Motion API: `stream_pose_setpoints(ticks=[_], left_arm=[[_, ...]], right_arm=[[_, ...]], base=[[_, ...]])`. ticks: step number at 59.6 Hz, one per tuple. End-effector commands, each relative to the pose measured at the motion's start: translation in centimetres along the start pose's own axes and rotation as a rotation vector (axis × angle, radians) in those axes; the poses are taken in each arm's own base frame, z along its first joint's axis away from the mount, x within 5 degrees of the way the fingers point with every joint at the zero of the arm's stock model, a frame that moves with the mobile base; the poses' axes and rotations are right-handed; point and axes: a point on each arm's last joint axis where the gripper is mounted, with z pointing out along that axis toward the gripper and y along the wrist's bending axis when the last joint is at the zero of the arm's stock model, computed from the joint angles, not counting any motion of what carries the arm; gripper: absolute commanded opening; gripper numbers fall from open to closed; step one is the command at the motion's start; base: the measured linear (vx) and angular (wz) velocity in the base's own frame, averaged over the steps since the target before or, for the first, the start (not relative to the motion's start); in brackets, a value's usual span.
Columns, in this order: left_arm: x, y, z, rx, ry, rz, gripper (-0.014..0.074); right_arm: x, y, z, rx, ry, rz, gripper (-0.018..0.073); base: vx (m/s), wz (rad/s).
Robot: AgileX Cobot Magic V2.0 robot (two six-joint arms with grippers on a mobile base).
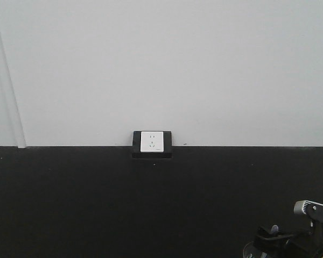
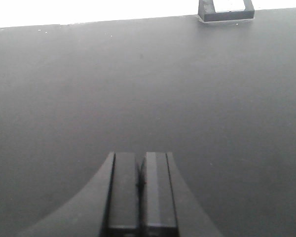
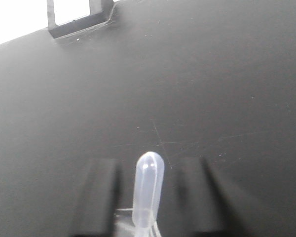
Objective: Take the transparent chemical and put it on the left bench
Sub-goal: 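Close the right gripper on the clear pipette bulb and lift it, then hold the pipette in the right gripper and pull it clear of the beaker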
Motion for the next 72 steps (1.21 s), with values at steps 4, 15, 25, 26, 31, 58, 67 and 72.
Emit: stream_pose_setpoints(ticks=[4, 15, 25, 26, 31, 58, 67, 72], left_arm=[[-0.3, 0.0, -0.1, -0.002, -0.081, -0.009, -0.0003], [-0.3, 0.0, -0.1, -0.002, -0.081, -0.009, -0.0003], [-0.3, 0.0, -0.1, -0.002, -0.081, -0.009, -0.0003], [-0.3, 0.0, -0.1, -0.002, -0.081, -0.009, -0.0003], [-0.3, 0.0, -0.1, -0.002, -0.081, -0.009, -0.0003], [-0.3, 0.0, -0.1, -0.002, -0.081, -0.009, -0.0003], [-0.3, 0.0, -0.1, -0.002, -0.081, -0.009, -0.0003], [-0.3, 0.0, -0.1, -0.002, -0.081, -0.009, -0.0003]], right_arm=[[-2.2, 0.9, -0.4, -0.066, -0.123, -0.016, 0.0096], [-2.5, 1.2, -0.6, -0.081, -0.158, -0.092, -0.0011], [-4.1, 2.0, -2.1, -0.086, -0.228, -0.201, -0.0006], [-4.2, 2.0, -2.3, -0.086, -0.234, -0.205, -0.0006], [-5.2, 2.5, -3.6, -0.084, -0.269, -0.226, -0.0004], [-7.7, 5.4, -15.8, -0.009, -0.414, -0.478, -0.0004], [-5.1, 5.5, -19.1, -0.027, -0.470, -0.496, -0.0004], [-3.8, 5.2, -20.5, -0.037, -0.508, -0.471, -0.0004]], base=[[0.00, 0.00], [0.00, 0.00], [0.00, 0.00], [0.00, 0.00], [0.00, 0.00], [0.00, 0.00], [0.00, 0.00], [0.00, 0.00]])
